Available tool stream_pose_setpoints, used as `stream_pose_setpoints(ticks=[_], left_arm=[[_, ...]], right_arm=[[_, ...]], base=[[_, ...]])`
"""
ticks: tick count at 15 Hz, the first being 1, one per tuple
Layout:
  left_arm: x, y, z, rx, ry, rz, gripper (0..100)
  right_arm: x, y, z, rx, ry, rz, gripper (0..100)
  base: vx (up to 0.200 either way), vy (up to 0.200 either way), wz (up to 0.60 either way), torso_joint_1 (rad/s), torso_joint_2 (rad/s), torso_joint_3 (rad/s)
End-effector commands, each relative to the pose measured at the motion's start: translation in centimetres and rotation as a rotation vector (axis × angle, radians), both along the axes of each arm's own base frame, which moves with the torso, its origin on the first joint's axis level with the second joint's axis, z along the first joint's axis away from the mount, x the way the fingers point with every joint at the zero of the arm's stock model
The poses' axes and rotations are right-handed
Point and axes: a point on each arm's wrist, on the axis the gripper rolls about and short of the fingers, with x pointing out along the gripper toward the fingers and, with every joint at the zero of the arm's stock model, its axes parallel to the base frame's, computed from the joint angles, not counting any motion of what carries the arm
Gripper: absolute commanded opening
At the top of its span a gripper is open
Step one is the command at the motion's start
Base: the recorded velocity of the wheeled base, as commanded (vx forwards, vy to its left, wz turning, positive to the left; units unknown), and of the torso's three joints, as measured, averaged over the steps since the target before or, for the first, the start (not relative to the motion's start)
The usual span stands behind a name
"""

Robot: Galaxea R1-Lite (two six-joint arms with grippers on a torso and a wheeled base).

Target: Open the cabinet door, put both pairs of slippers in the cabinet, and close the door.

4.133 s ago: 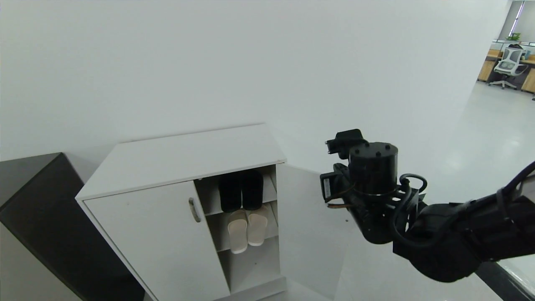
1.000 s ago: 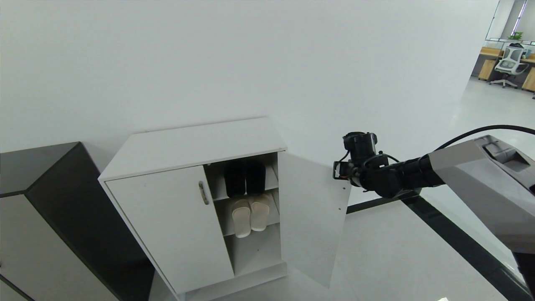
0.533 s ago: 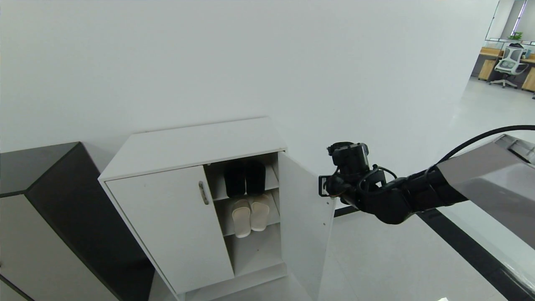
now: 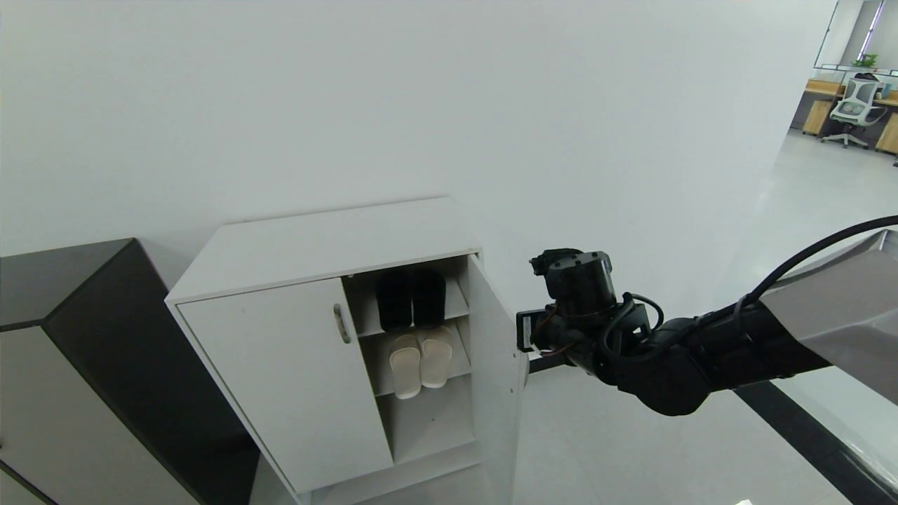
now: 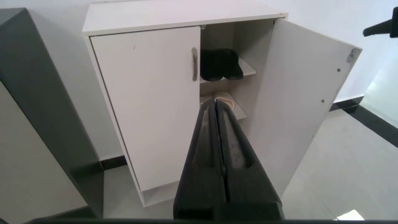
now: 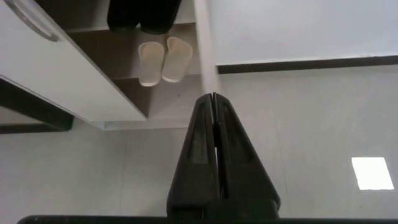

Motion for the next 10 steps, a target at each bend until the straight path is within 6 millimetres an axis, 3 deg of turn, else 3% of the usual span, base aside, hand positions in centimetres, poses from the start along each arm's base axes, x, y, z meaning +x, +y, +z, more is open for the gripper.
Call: stream_pose_setpoints(ticks=[1,5,10], left_arm=[[0.0,0.0,0.0,0.000,-0.001,0.000,0],[0.0,0.0,0.0,0.000,-0.001,0.000,0],[0.0,0.0,0.0,0.000,-0.001,0.000,0]], right_arm=[[0.7,0.1,-2.0,-0.023,0.030,-0.008,0],[0.0,1.9,-3.9,-0.045,0.053,0.034,0],[-2.1,4.5,-3.5,0.003,0.030,0.159,0]], base=[[0.000,0.000,0.00,0.000,0.00,0.000],[0.000,0.000,0.00,0.000,0.00,0.000],[0.000,0.000,0.00,0.000,0.00,0.000]])
